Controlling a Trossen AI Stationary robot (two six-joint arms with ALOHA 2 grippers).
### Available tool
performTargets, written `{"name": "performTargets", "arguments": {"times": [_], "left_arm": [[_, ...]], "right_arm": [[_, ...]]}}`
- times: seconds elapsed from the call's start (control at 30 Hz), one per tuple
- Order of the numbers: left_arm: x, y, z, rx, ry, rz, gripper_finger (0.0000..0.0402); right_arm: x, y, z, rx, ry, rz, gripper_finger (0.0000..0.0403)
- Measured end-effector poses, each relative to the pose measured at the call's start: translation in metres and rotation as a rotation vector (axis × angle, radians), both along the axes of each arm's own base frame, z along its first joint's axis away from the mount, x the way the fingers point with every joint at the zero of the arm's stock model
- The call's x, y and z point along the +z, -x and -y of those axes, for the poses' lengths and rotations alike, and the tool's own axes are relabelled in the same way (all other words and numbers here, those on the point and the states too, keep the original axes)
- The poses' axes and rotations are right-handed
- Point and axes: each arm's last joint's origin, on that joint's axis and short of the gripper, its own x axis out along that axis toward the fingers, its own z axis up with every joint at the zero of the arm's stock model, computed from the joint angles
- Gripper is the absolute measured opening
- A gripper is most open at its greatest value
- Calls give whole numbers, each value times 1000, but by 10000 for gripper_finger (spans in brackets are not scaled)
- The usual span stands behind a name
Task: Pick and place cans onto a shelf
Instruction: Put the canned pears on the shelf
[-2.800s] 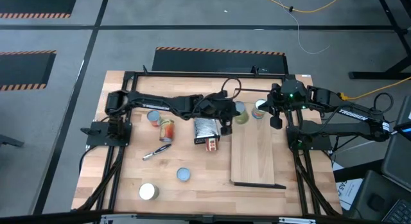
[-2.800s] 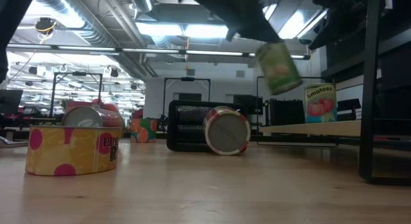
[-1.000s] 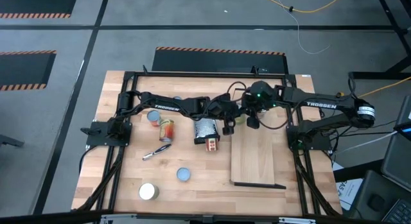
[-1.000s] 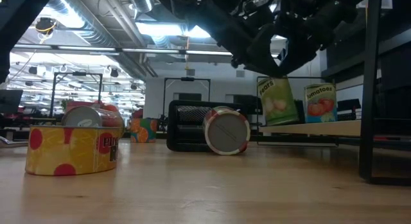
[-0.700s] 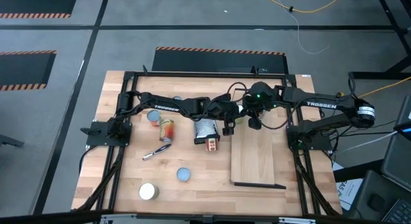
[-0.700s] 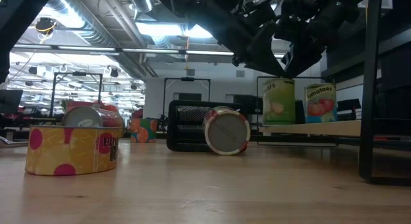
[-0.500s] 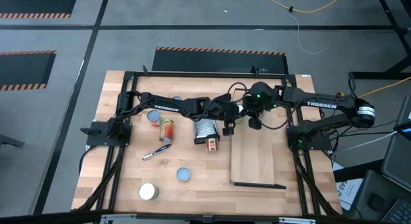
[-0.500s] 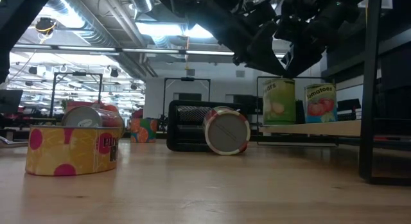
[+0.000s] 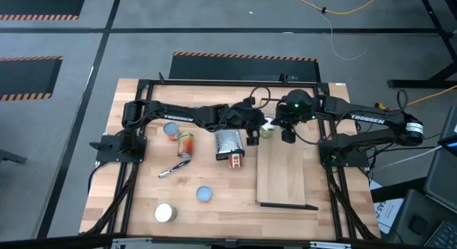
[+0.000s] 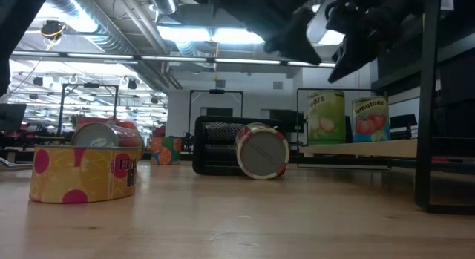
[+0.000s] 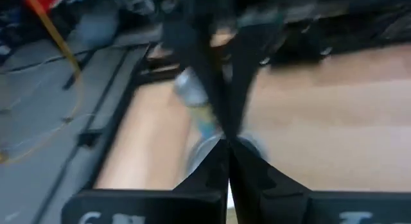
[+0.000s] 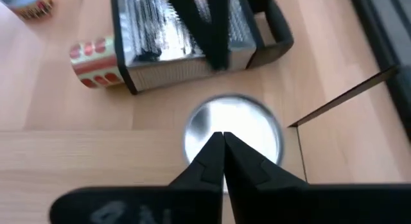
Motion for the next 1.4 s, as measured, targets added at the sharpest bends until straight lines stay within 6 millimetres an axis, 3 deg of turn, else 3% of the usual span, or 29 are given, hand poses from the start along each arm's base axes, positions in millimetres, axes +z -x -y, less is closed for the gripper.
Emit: {"name": "performTargets", "arguments": {"times": [0.27,0.63,0.93,1.4], "left_arm": [[14,17,-11,156,-174,-109,2],[-28,11,-32,97,-26,-244,1],[-55,0,-35,80,0,-268,1],[-50,-8,-21,-83,80,-174,1]], "right_arm": [[13,7,-20,35,-45,73,4],[-17,-8,-48,121,-78,-17,11],[-31,-12,-46,14,19,-81,11],[-35,-5,-42,-170,98,-155,12]]}}
